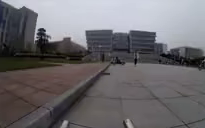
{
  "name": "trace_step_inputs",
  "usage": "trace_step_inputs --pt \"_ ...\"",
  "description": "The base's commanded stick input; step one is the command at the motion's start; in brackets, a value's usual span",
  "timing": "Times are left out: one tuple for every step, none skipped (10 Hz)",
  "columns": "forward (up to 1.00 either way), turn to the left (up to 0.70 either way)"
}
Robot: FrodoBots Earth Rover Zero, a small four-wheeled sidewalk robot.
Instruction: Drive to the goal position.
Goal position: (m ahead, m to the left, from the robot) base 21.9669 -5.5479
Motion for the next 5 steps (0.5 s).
trace_step_inputs --pt "0.0 0.0" --pt "0.0 0.0" --pt "0.0 0.0" --pt "0.0 0.0" --pt "0.0 -0.05"
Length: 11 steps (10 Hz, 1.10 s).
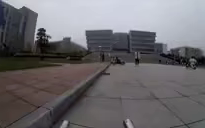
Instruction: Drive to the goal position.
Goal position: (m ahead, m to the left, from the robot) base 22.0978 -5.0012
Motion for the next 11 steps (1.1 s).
trace_step_inputs --pt "0.0 -0.05" --pt "0.0 -0.05" --pt "0.03 -0.05" --pt "0.04 -0.05" --pt "0.04 -0.05" --pt "0.04 -0.05" --pt "0.0 -0.05" --pt "0.03 -0.05" --pt "0.16 -0.03" --pt "0.46 -0.02" --pt "0.64 -0.02"
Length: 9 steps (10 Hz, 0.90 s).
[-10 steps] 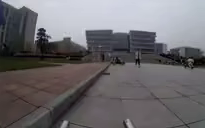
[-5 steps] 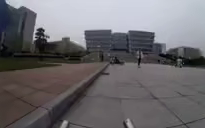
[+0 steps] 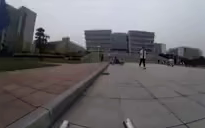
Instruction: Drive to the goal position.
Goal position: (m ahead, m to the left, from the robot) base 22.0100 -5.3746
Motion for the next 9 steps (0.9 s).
trace_step_inputs --pt "0.66 -0.02" --pt "0.66 -0.02" --pt "0.66 -0.1" --pt "0.66 -0.23" --pt "0.66 -0.33" --pt "0.66 -0.33" --pt "0.66 -0.33" --pt "0.66 -0.33" --pt "0.66 -0.33"
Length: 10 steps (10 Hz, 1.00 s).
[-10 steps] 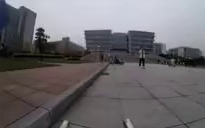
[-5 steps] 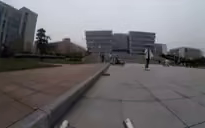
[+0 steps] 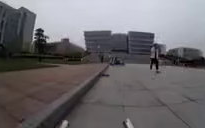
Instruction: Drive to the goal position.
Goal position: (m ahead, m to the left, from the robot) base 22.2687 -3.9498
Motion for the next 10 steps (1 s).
trace_step_inputs --pt "0.66 -0.33" --pt "0.66 -0.33" --pt "0.66 -0.33" --pt "0.66 -0.33" --pt "0.66 -0.33" --pt "0.67 -0.34" --pt "0.68 -0.34" --pt "0.68 -0.34" --pt "0.68 -0.15" --pt "0.68 -0.1"
